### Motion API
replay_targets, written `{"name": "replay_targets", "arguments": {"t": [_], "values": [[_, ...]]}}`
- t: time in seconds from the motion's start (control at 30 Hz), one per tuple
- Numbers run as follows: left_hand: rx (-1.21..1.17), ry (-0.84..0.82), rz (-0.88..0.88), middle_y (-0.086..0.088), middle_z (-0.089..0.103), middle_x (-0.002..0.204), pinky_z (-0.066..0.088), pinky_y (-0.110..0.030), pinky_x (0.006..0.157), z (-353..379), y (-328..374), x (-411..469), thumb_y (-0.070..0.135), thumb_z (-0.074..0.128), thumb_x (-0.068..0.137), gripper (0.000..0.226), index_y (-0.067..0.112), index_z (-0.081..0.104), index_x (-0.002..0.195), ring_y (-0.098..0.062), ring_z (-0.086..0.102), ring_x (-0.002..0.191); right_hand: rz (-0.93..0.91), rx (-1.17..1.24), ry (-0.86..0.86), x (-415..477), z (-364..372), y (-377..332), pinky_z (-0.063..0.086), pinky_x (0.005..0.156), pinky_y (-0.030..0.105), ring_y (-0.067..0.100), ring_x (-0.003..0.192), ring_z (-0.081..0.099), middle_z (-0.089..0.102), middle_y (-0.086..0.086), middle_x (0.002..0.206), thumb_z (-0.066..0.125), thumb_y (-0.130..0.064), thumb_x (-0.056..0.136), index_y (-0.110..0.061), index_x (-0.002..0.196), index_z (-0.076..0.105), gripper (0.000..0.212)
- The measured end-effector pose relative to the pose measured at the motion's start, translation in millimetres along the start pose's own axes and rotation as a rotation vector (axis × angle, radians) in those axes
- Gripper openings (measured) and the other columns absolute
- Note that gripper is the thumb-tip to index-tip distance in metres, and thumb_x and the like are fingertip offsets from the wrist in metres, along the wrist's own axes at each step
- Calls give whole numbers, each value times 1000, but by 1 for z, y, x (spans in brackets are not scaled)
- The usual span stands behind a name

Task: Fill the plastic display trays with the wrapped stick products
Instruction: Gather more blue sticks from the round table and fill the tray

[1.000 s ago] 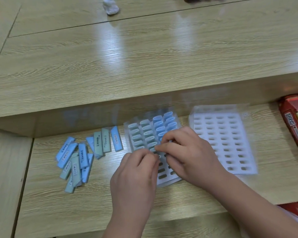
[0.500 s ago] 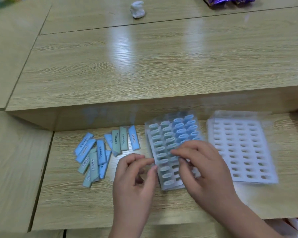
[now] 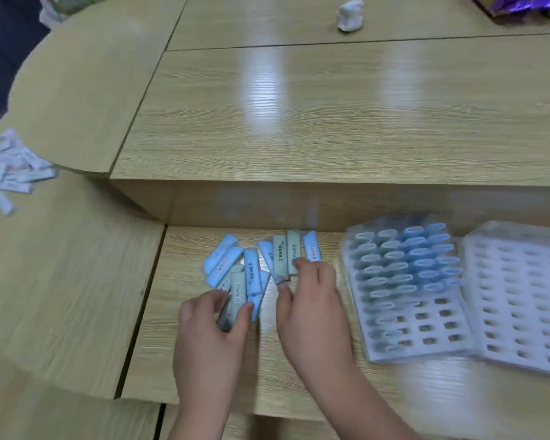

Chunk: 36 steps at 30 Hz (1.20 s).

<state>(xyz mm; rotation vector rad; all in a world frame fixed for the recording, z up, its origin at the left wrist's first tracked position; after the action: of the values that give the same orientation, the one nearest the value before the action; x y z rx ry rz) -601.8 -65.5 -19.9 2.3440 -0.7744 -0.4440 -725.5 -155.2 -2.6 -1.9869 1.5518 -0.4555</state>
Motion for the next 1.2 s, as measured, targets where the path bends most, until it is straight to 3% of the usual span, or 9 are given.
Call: {"name": "replay_targets", "arguments": {"t": [0.13,0.3,0.5,0.63,0.73,0.8,0.9,1.03,1.2], "values": [[41,3,-28,14,54,94,34,-18,57,3,3,9,52,71,79,26,34,60,95,8,52,76,-44,-220,81,23,1,-10,36,42,24,28,63,63,56,14,95,76,-40,80,1,105,59,51],[68,-12,-27,13,53,85,31,-18,54,2,5,20,40,73,82,19,36,55,80,5,51,71,62,-414,-79,39,9,-4,29,44,27,20,78,66,48,5,115,43,-52,100,-14,121,43,43],[-123,-34,-65,10,66,73,39,-25,57,-5,1,22,33,74,85,17,29,61,75,-2,61,69,66,-297,-114,37,-1,2,36,56,29,21,84,63,54,2,114,46,-26,101,-17,118,48,19],[-310,-82,-19,19,68,79,45,-22,59,-13,14,8,30,76,85,11,31,67,79,0,62,68,7,26,-52,19,-22,-5,46,69,31,13,86,59,61,-10,99,49,-35,100,-28,107,54,11],[-424,-157,36,14,72,79,51,-19,63,-18,34,-4,20,77,84,21,41,72,85,-5,65,69,-49,201,8,-6,-48,-1,43,58,19,4,71,59,61,-19,79,53,-43,95,-39,100,55,7],[-470,-209,83,10,75,82,54,-28,70,-18,53,-13,22,81,82,19,39,74,88,-13,68,74,-47,279,83,-21,-78,15,47,61,15,3,74,62,62,-23,82,50,-47,92,-46,104,57,14],[-546,-225,147,10,74,82,54,-27,71,-12,85,-29,43,72,73,20,35,71,91,-13,67,73,-37,289,194,-33,-127,52,58,69,32,9,80,68,66,-20,96,49,-45,90,-50,112,61,25],[-528,-324,239,14,66,84,58,-38,58,8,126,-50,49,57,83,23,38,64,101,-16,71,65,2,166,272,-36,-173,98,46,68,4,-1,77,67,64,-25,102,53,-40,97,-56,112,56,22],[-305,-358,364,16,70,91,51,-21,62,29,143,-66,35,63,95,15,46,62,105,-7,67,70,24,155,227,-34,-188,131,43,62,2,-9,76,63,63,-34,97,57,-61,78,-52,102,51,27]]}}
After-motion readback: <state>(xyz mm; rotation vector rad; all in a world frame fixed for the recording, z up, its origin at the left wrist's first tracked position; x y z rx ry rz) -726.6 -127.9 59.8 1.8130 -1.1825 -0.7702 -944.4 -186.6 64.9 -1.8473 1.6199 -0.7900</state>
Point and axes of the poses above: each hand's wrist, its own x-axis towards the middle knuckle, its own z-axis out of the palm, y = z × x, the point moved 3 cm from there along x, towards the middle knuckle
